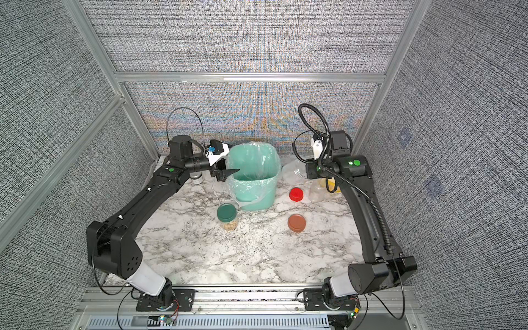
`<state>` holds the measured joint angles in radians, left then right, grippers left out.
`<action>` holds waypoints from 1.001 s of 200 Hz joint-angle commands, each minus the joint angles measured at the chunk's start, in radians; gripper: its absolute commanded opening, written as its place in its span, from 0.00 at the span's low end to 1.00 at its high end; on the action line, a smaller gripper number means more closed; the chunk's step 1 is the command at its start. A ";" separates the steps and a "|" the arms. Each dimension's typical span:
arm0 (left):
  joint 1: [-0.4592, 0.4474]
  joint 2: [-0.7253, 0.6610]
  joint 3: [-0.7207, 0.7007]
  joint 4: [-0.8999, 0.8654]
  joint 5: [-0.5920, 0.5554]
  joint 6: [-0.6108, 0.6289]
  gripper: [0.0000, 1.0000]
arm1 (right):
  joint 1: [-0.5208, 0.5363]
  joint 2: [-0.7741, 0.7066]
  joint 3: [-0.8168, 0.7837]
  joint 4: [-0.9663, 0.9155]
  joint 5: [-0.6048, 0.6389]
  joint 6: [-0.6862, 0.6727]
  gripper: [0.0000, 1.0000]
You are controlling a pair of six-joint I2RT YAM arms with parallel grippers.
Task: Empty moldy peanuts from jars
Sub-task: Place the jar at the center of the board.
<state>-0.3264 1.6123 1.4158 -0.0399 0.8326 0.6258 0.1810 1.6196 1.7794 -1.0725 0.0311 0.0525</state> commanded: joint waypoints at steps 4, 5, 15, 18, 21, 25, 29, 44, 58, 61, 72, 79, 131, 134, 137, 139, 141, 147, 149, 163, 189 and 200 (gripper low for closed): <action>0.008 -0.013 -0.035 0.075 -0.016 -0.038 1.00 | -0.001 0.010 0.011 -0.109 0.158 0.022 0.00; 0.009 -0.014 -0.037 0.077 -0.016 -0.039 1.00 | -0.001 0.010 0.010 -0.112 0.163 0.023 0.00; 0.013 -0.018 -0.052 0.091 -0.017 -0.044 1.00 | -0.001 0.010 -0.003 -0.138 0.215 0.033 0.00; 0.013 -0.020 -0.056 0.094 -0.019 -0.044 0.99 | 0.000 0.010 -0.009 -0.142 0.226 0.033 0.00; 0.015 -0.021 -0.057 0.094 -0.019 -0.043 1.00 | -0.001 0.011 -0.014 -0.146 0.235 0.034 0.00; 0.015 -0.023 -0.059 0.092 -0.022 -0.041 1.00 | -0.001 0.010 -0.024 -0.149 0.248 0.033 0.00; 0.016 -0.024 -0.060 0.092 -0.023 -0.041 1.00 | -0.001 0.008 -0.034 -0.151 0.259 0.033 0.00; 0.022 -0.027 -0.053 0.092 -0.028 -0.050 0.99 | -0.004 0.001 -0.075 -0.152 0.296 0.032 0.00; 0.025 -0.030 -0.052 0.114 -0.033 -0.079 1.00 | -0.007 -0.006 -0.124 -0.146 0.322 0.024 0.00; 0.026 -0.031 -0.052 0.119 -0.034 -0.085 1.00 | -0.007 -0.007 -0.137 -0.142 0.329 0.022 0.00; 0.027 -0.032 -0.051 0.130 -0.033 -0.096 1.00 | -0.010 -0.012 -0.182 -0.130 0.350 0.018 0.00; 0.027 -0.030 -0.048 0.132 -0.033 -0.101 1.00 | -0.014 -0.016 -0.219 -0.116 0.360 0.016 0.00; 0.027 -0.059 -0.086 0.129 -0.041 -0.120 1.00 | -0.029 -0.043 -0.440 0.036 0.359 -0.008 0.00; 0.027 -0.063 -0.090 0.128 -0.041 -0.118 0.99 | -0.032 -0.042 -0.451 0.047 0.360 -0.009 0.00; 0.027 -0.066 -0.095 0.127 -0.041 -0.114 1.00 | -0.034 -0.040 -0.463 0.057 0.359 -0.012 0.00; 0.027 -0.068 -0.097 0.124 -0.041 -0.111 1.00 | -0.036 -0.038 -0.470 0.065 0.358 -0.013 0.00; 0.028 -0.070 -0.099 0.122 -0.041 -0.108 1.00 | -0.039 -0.036 -0.476 0.070 0.357 -0.015 0.00; 0.027 -0.074 -0.100 0.112 -0.044 -0.101 1.00 | -0.043 -0.032 -0.494 0.089 0.353 -0.020 0.00; 0.027 -0.075 -0.100 0.110 -0.046 -0.101 1.00 | -0.045 -0.030 -0.499 0.098 0.352 -0.021 0.00; 0.027 -0.081 -0.097 0.095 -0.058 -0.109 1.00 | -0.059 -0.018 -0.531 0.150 0.335 -0.034 0.00; 0.028 -0.096 -0.111 0.089 -0.061 -0.124 1.00 | -0.081 0.020 -0.565 0.197 0.348 -0.050 0.00; 0.027 -0.103 -0.124 0.089 -0.065 -0.130 1.00 | -0.090 0.034 -0.581 0.219 0.343 -0.056 0.00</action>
<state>-0.3004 1.5230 1.3079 0.0502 0.7845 0.5175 0.1036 1.6310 1.2160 -0.9596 0.3618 0.0181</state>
